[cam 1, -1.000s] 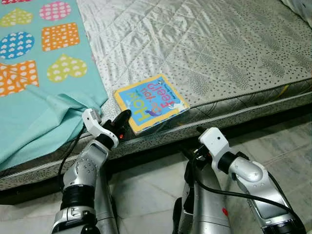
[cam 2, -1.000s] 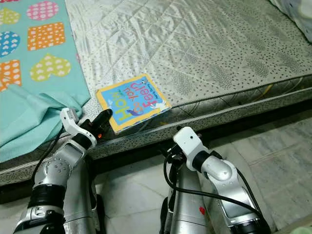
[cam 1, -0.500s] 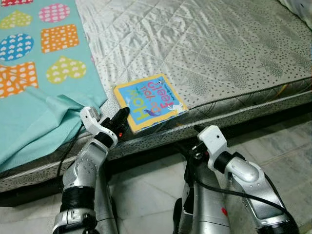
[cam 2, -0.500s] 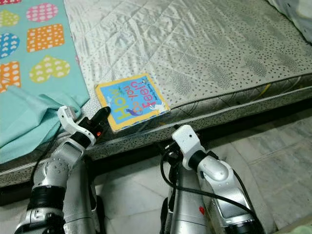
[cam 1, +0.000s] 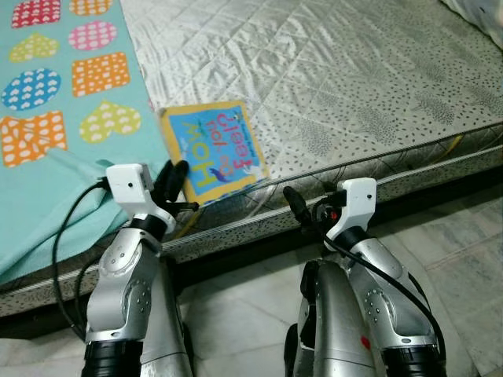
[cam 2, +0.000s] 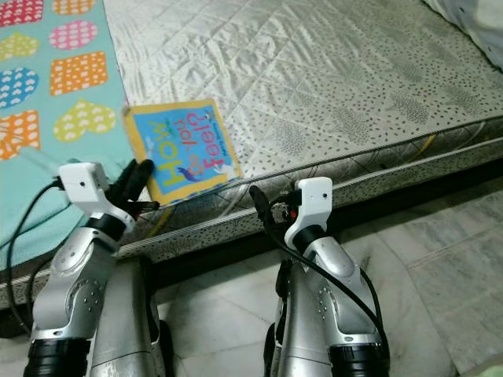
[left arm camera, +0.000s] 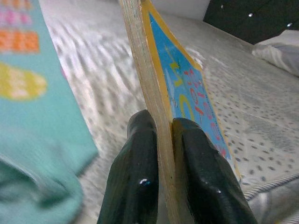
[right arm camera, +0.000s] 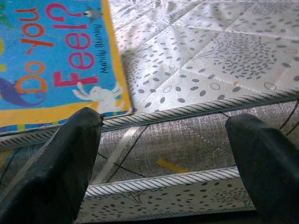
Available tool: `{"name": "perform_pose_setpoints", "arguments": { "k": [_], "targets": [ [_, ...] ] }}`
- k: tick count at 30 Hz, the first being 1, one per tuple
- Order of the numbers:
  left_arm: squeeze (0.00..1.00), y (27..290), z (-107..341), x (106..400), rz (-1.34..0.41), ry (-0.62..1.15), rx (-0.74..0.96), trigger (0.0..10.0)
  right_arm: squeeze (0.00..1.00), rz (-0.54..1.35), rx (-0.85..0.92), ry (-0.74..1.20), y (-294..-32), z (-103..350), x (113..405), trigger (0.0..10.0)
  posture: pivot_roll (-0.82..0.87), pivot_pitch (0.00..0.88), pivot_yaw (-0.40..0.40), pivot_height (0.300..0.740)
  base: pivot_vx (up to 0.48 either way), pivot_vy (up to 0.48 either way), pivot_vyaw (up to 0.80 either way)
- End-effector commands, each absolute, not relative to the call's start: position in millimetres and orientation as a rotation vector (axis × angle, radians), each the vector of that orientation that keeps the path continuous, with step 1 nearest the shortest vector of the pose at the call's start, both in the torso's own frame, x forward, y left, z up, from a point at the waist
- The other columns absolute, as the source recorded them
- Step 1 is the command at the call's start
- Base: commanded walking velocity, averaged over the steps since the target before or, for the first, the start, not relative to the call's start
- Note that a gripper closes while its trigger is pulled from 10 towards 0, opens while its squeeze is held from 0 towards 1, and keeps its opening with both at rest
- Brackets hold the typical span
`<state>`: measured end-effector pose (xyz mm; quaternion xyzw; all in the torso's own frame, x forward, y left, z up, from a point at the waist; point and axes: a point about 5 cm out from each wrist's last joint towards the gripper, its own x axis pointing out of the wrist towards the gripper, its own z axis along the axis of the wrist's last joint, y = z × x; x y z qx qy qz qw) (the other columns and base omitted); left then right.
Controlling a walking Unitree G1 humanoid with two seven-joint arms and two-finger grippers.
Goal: Clean up the room
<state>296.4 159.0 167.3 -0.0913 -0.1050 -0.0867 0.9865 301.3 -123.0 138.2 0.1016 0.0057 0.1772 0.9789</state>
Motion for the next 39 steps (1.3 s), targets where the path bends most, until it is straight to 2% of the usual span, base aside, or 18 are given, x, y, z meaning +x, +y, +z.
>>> {"name": "perform_pose_setpoints", "arguments": {
  "k": [1,5,10,13,20,34,35,36,37,38,39],
  "targets": [
    [0.00,166.3,178.1,292.4,-0.128,-0.272,-0.103,0.0,0.00,0.339,0.229,-0.001,-125.5,141.5,298.9,10.0,0.08,0.197,0.006,0.484,0.000,0.000,0.00],
    [0.00,164.9,189.0,288.2,-0.125,-0.322,-0.016,0.0,0.00,0.293,0.271,-0.062,-131.1,156.3,304.0,10.0,0.08,0.188,0.014,0.484,0.000,0.000,0.00],
    [0.00,158.3,183.6,277.4,-0.146,-0.322,0.017,0.0,0.00,0.265,0.287,-0.100,-134.9,164.6,306.5,10.0,0.07,0.174,0.025,0.484,0.000,0.000,0.00],
    [0.00,153.5,171.8,264.2,-0.149,-0.295,0.024,0.0,0.00,0.251,0.290,-0.116,-136.7,166.8,308.1,10.0,0.08,0.170,0.029,0.509,0.000,0.000,0.00],
    [0.00,150.8,157.1,256.0,-0.140,-0.254,0.038,0.0,0.00,0.243,0.297,-0.119,-133.9,164.5,312.3,10.0,0.10,0.141,0.042,0.549,0.000,0.000,0.00],
    [0.00,154.9,140.3,262.6,-0.118,-0.208,0.048,0.0,0.00,0.216,0.281,-0.156,-135.9,166.5,323.5,10.0,0.10,0.065,0.048,0.624,0.000,0.000,0.00],
    [0.00,155.3,137.5,263.2,-0.112,-0.195,0.051,2.8,0.00,0.212,0.276,-0.156,-136.6,165.6,323.7,10.0,0.10,0.058,0.048,0.629,0.000,0.000,0.00],
    [0.00,155.6,135.4,263.4,-0.108,-0.186,0.053,2.8,0.00,0.209,0.273,-0.156,-137.0,164.6,323.7,10.0,0.10,0.056,0.047,0.634,0.000,0.000,0.00],
    [0.00,156.0,133.5,263.8,-0.101,-0.180,0.048,4.8,0.00,0.205,0.274,-0.154,-137.7,163.6,323.8,10.0,0.10,0.053,0.047,0.639,0.000,0.000,0.00],
    [0.00,156.2,132.1,264.1,-0.097,-0.177,0.041,4.8,0.00,0.201,0.272,-0.152,-138.3,162.8,323.8,10.0,0.10,0.051,0.047,0.644,0.000,0.000,0.00],
    [0.00,156.0,130.7,264.4,-0.096,-0.174,0.035,5.5,0.00,0.198,0.269,-0.150,-139.0,161.6,323.5,10.0,0.09,0.047,0.046,0.649,0.000,0.000,0.00]
  ]
}}
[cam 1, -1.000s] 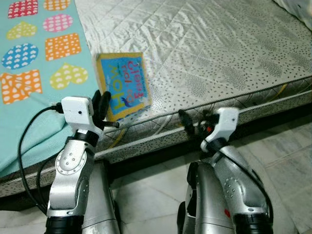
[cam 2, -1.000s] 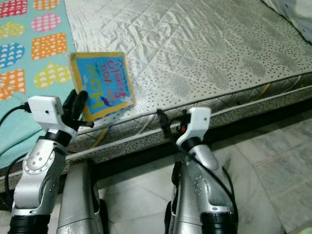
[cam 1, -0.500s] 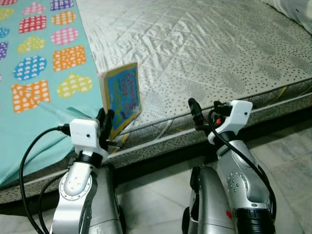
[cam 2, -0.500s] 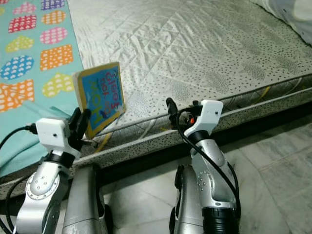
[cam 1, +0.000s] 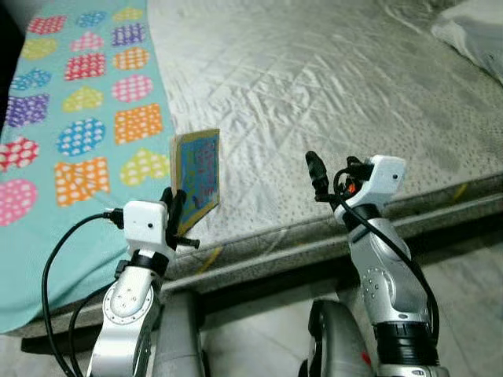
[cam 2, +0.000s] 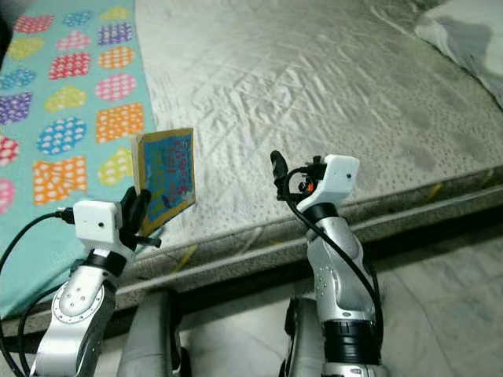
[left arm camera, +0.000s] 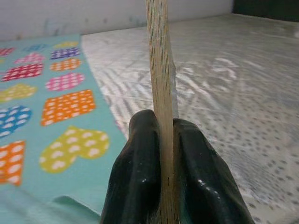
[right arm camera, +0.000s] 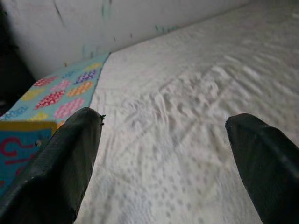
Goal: Clean up the room
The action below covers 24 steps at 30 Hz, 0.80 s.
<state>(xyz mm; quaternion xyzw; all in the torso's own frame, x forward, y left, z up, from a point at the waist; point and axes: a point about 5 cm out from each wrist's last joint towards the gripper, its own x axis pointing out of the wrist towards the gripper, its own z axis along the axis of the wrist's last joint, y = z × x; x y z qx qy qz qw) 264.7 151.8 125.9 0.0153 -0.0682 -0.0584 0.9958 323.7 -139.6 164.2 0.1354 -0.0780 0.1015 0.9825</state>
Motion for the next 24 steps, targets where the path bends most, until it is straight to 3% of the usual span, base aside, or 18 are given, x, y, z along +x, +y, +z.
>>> {"name": "perform_pose_setpoints", "arguments": {
  "k": [1,4,7,8,17,24],
  "targets": [
    [0.00,155.5,129.7,264.9,-0.094,-0.172,0.031,6.8,0.00,0.193,0.271,-0.147,-139.9,160.2,323.4,10.0,0.09,0.042,0.046,0.654,0.000,0.000,0.00],
    [0.00,154.0,127.3,266.1,-0.094,-0.166,0.016,6.8,0.00,0.188,0.260,-0.149,-141.2,157.7,323.3,10.0,0.09,0.036,0.048,0.674,0.000,0.000,0.00],
    [0.00,152.8,126.2,266.7,-0.104,-0.160,0.020,7.6,0.00,0.185,0.258,-0.151,-141.4,157.6,324.4,10.0,0.09,0.031,0.053,0.689,0.000,0.000,0.00],
    [0.00,152.5,126.1,267.3,-0.108,-0.157,0.021,10.0,0.00,0.184,0.254,-0.155,-141.5,157.9,325.1,10.0,0.09,0.030,0.056,0.694,0.000,0.000,0.00],
    [0.00,151.4,126.7,276.5,-0.107,-0.155,0.026,10.0,0.00,0.153,0.232,-0.172,-148.2,157.8,326.9,10.0,0.08,0.019,0.060,0.740,0.000,0.000,0.00],
    [0.00,153.3,126.0,278.5,-0.084,-0.159,0.035,10.0,0.00,0.134,0.210,-0.164,-153.7,154.6,326.1,10.0,0.08,0.023,0.053,0.740,0.000,0.000,0.00]
  ]
}}
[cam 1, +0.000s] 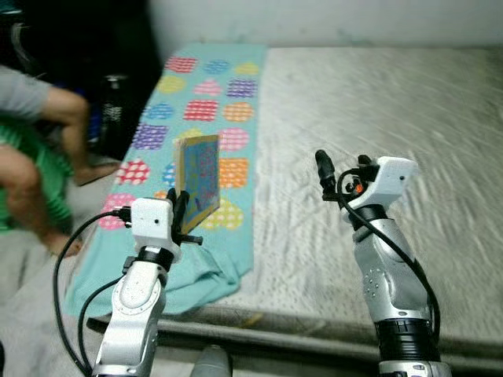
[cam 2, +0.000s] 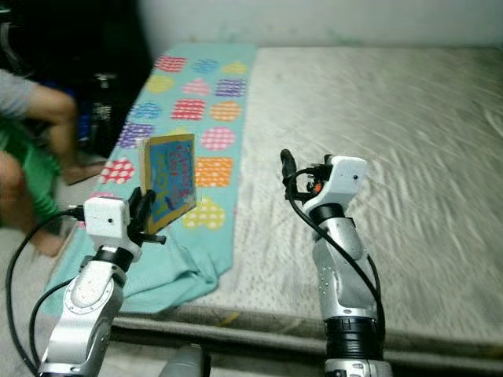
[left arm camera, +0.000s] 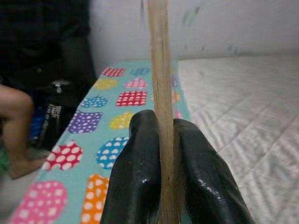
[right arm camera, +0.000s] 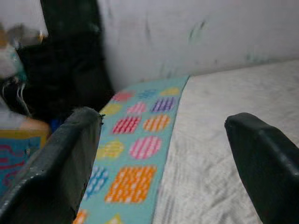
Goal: Clean up the room
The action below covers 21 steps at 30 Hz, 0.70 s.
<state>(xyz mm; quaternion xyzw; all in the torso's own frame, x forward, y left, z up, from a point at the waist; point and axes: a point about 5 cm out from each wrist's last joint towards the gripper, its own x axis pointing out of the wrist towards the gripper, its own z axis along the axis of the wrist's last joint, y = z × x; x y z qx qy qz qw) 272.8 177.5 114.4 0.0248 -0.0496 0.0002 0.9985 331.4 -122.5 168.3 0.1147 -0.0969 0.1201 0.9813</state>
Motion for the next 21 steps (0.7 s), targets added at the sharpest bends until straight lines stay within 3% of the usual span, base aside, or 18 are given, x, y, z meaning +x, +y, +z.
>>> {"name": "perform_pose_setpoints", "arguments": {
  "k": [1,21],
  "targets": [
    [0.00,152.5,125.2,278.4,-0.086,-0.157,0.035,10.0,0.00,0.131,0.206,-0.159,-155.0,152.7,325.3,10.0,0.08,0.022,0.051,0.740,0.000,0.000,0.00],
    [0.00,147.0,116.7,283.6,-0.060,-0.121,0.059,10.0,0.00,0.056,0.139,-0.106,-166.9,139.0,324.4,10.0,0.07,0.000,0.038,0.740,0.000,0.000,0.00]
  ]
}}
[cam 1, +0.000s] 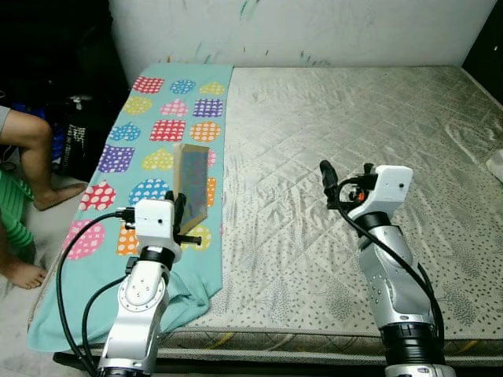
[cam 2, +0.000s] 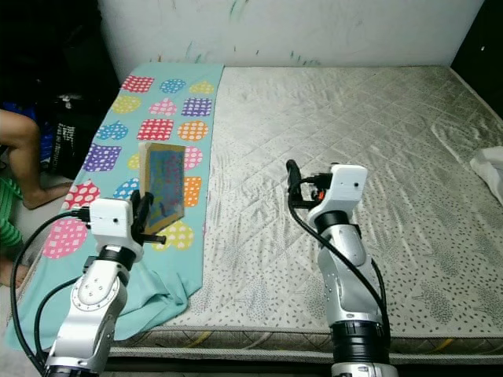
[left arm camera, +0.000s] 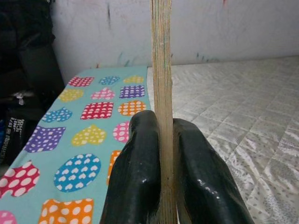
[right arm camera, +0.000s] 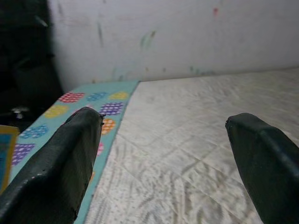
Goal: Clean up the room
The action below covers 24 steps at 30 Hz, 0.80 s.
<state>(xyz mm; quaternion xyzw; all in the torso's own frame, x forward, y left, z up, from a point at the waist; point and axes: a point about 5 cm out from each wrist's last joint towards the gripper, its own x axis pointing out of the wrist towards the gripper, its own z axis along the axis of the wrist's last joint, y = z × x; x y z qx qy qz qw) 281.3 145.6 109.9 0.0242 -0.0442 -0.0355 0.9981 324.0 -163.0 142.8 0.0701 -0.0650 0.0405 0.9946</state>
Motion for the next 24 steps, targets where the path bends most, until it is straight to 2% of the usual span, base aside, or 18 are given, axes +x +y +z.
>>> {"name": "perform_pose_setpoints", "arguments": {
  "k": [1,6,11,15,24],
  "targets": [
    [0.00,146.7,116.7,283.5,-0.063,-0.121,0.061,10.0,0.00,0.053,0.142,-0.101,-167.3,138.3,324.5,10.0,0.07,0.000,0.038,0.740,0.000,0.000,0.00],
    [0.00,145.6,116.3,282.7,-0.073,-0.125,0.077,10.0,0.00,0.040,0.154,-0.089,-168.5,135.6,323.9,10.0,0.06,0.002,0.038,0.740,0.000,0.000,0.00],
    [0.00,144.1,116.4,282.8,-0.085,-0.127,0.070,10.0,0.00,0.038,0.156,-0.087,-168.6,134.9,323.0,10.0,0.06,0.005,0.038,0.740,0.000,0.000,-0.75],
    [0.00,140.8,118.1,284.9,-0.094,-0.135,0.062,10.0,0.00,0.034,0.155,-0.082,-168.8,133.1,321.8,10.0,0.06,0.002,0.036,0.740,0.000,0.000,0.00],
    [0.00,139.5,119.2,285.3,-0.095,-0.141,0.055,10.0,0.00,0.056,0.156,-0.068,-166.1,132.0,323.0,10.0,0.06,0.010,0.032,0.740,0.000,-0.243,0.00]
  ]
}}
